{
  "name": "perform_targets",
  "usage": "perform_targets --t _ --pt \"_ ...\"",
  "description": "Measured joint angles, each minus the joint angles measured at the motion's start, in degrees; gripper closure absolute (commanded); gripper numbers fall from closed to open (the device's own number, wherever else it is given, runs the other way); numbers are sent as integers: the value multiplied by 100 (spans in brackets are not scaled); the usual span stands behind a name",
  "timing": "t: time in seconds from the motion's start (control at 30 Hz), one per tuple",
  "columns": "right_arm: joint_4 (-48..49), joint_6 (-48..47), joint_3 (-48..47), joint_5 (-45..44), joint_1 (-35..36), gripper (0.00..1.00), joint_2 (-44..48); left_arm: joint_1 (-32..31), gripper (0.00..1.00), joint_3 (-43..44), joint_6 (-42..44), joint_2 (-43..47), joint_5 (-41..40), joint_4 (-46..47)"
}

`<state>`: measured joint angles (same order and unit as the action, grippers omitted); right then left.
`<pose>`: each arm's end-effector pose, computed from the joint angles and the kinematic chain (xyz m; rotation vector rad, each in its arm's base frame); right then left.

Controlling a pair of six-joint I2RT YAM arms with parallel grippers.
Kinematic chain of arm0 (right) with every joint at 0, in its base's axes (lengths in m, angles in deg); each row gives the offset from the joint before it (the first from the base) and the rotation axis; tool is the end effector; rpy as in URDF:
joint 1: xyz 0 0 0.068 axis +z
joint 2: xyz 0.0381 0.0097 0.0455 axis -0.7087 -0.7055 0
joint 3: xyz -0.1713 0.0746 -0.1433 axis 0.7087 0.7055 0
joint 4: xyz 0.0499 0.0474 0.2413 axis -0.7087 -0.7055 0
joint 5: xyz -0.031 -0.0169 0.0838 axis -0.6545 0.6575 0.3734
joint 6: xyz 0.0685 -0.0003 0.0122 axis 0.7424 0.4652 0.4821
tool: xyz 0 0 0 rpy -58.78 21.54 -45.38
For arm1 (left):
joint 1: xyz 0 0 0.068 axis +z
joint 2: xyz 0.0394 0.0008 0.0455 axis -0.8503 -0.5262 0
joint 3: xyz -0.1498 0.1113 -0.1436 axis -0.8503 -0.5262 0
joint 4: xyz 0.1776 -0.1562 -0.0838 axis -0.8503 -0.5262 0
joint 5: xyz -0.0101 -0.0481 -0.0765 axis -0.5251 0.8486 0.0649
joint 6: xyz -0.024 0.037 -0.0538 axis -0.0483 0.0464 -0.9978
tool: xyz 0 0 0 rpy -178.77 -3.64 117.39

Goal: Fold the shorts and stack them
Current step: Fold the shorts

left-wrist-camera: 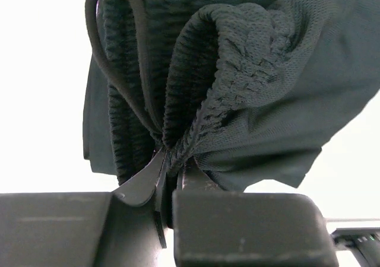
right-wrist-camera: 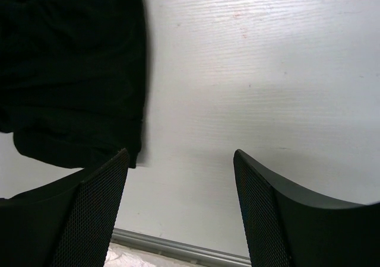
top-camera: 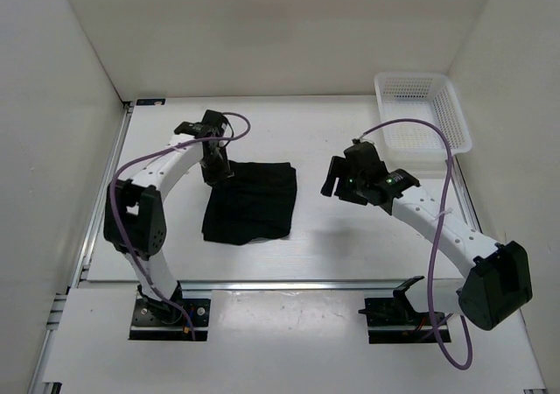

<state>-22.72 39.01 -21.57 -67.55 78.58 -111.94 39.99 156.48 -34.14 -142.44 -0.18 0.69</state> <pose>0.2427 0.1499 0.2331 0.1828 2.3797 0.4311 0.3177 -0.1056 0.1785 -0.2962 2.9538 -0.1347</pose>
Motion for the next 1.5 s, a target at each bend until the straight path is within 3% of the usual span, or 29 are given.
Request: perform_targets --t 0.23,0.27,0.3,0.53,0.73,0.87,1.03,1.1,1.17,1.2,1.5 --pt "-46 -22 87 0 -50 23 7 437 90 -177 122 876 188 -162" --pt "-46 -26 87 0 -50 21 7 520 79 -295 151 927 197 -153" --pt "-46 -42 92 2 -50 21 7 629 42 -448 188 946 208 -120" --pt "-57 -153 94 37 -50 18 4 1244 17 -1176 236 485 46 92" --pt "-214 -221 92 50 -50 17 4 1495 16 -903 68 951 -284 -72" --pt "-330 -280 15 13 85 17 -39 1342 20 -544 -48 1646 -516 -125" --pt "-479 -306 -466 -162 610 16 -396 1099 24 -737 -136 2522 -588 -120" --pt "-518 -299 -612 -278 776 15 -448 988 18 -990 -133 2852 -588 -81" --pt "-614 -299 -706 -450 833 13 -442 892 2 -1305 -133 3292 -586 -28" --pt "-660 -297 -726 -564 833 12 -428 850 0 -1460 -125 3563 -586 2" --pt "-1532 -205 -748 -1971 824 12 573 778 0 -1742 -101 6008 -573 192"
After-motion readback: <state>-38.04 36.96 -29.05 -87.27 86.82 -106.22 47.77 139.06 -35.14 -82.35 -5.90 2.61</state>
